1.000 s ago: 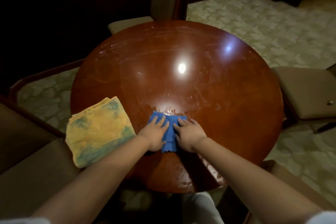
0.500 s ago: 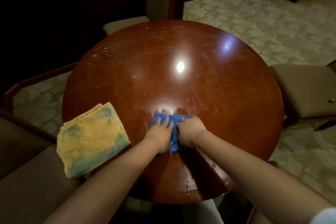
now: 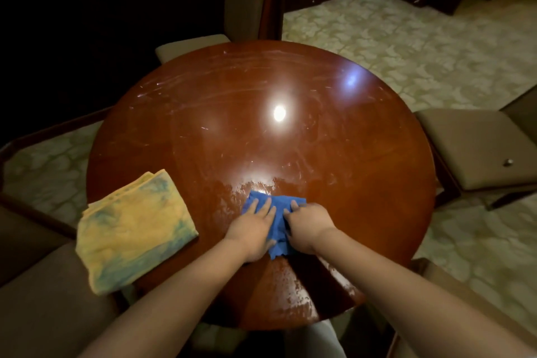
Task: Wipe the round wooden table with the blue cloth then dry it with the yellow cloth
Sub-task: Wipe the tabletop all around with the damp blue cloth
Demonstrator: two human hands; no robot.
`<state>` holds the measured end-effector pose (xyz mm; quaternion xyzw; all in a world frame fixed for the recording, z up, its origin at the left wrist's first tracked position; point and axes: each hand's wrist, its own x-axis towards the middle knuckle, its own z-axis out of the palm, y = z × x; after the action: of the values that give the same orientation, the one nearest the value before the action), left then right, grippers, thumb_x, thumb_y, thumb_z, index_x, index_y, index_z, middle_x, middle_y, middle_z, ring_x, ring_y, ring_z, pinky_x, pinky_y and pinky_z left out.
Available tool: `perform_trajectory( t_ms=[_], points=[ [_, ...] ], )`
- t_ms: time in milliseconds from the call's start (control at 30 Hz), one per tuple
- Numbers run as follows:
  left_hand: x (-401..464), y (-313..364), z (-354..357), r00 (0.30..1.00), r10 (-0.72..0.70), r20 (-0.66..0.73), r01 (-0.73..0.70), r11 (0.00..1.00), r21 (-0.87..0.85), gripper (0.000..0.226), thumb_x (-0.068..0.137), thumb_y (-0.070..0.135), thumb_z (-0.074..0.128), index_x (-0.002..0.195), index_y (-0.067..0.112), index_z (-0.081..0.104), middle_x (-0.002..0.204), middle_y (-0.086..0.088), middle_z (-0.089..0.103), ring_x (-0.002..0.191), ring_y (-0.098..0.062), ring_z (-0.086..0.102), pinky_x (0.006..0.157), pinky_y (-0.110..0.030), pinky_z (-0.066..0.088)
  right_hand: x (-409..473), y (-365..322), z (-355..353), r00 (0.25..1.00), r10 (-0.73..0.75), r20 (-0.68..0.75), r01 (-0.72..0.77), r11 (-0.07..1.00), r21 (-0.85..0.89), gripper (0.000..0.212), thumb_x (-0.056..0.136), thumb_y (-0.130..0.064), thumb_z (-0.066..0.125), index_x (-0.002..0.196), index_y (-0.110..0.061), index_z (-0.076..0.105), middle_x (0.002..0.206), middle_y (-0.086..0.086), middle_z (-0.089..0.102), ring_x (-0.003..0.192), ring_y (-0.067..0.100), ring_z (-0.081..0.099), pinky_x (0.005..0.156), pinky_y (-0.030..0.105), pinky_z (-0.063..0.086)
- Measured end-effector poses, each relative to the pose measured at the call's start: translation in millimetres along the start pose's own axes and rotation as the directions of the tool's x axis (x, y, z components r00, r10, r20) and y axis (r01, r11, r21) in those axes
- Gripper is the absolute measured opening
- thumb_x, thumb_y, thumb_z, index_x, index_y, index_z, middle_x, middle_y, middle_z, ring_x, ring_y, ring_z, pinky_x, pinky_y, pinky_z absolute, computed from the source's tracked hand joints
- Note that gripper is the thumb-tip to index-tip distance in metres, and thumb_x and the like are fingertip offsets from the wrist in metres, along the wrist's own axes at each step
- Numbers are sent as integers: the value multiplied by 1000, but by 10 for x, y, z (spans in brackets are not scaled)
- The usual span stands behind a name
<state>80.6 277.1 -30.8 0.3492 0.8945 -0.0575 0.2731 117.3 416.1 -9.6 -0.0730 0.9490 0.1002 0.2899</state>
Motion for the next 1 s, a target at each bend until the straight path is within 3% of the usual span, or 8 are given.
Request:
perform_trajectory(
  t_ms=[100,233,500,700,800,867,1000],
  points=[
    [-8,25,42,1000,-5,-21,5,1000,30,77,99,49,35,153,12,-5,159,-5,-13,146,-30,-11,120,-39,7,-68,89,100,999,11,-41,-7,995,101,64,101,-42,33,154,-17,9,161,9,4,147,22,11,118,44,11],
    [234,-18,-167,999,-49,16,49,999,-3,79,98,49,39,153,12,-5,160,-5,-12,147,-31,-7,120,-40,11,120,266,47,999,21,-35,-14,983,182,59,103,-41,23,155,-23,0,162,2,-8,149,18,-4,118,46,1],
    [36,155,-34,1000,8,2,-8,990,139,76,100,50,30,152,9,-6,159,-9,-13,146,-33,-9,120,-40,4,-185,167,308,993,36,-111,-12,978,210,61,102,-43,22,155,-20,3,162,6,-3,149,19,0,119,45,-2],
    [538,49,-372,999,-21,30,18,997,77,79,98,49,36,152,9,-4,160,-9,-11,146,-34,-4,119,-41,10,288,502,-2,995,94,-44,-83,973,215,64,100,-42,33,155,-20,8,162,4,-3,149,18,2,118,48,0],
    [575,167,-398,998,-59,20,57,994,89,73,101,45,33,153,8,-3,160,-9,-10,146,-36,0,118,-42,14,357,444,-105,996,88,-28,-83,989,125,73,92,-51,48,150,-14,21,160,15,7,147,26,13,117,47,8],
    [441,229,-297,998,-61,28,57,992,115,71,101,45,31,153,9,-3,160,-9,-11,146,-35,0,116,-42,19,266,306,-63,998,58,-6,-58,998,24,79,91,-57,48,148,-9,22,157,24,11,145,34,16,116,45,13],
    [334,191,-207,1000,-6,15,3,987,161,72,102,47,27,152,7,-6,158,-12,-15,146,-32,-8,120,-39,6,196,290,45,1000,31,-2,-31,1000,-5,82,92,-55,44,151,-6,14,157,26,5,146,37,8,119,47,9]
  ],
)
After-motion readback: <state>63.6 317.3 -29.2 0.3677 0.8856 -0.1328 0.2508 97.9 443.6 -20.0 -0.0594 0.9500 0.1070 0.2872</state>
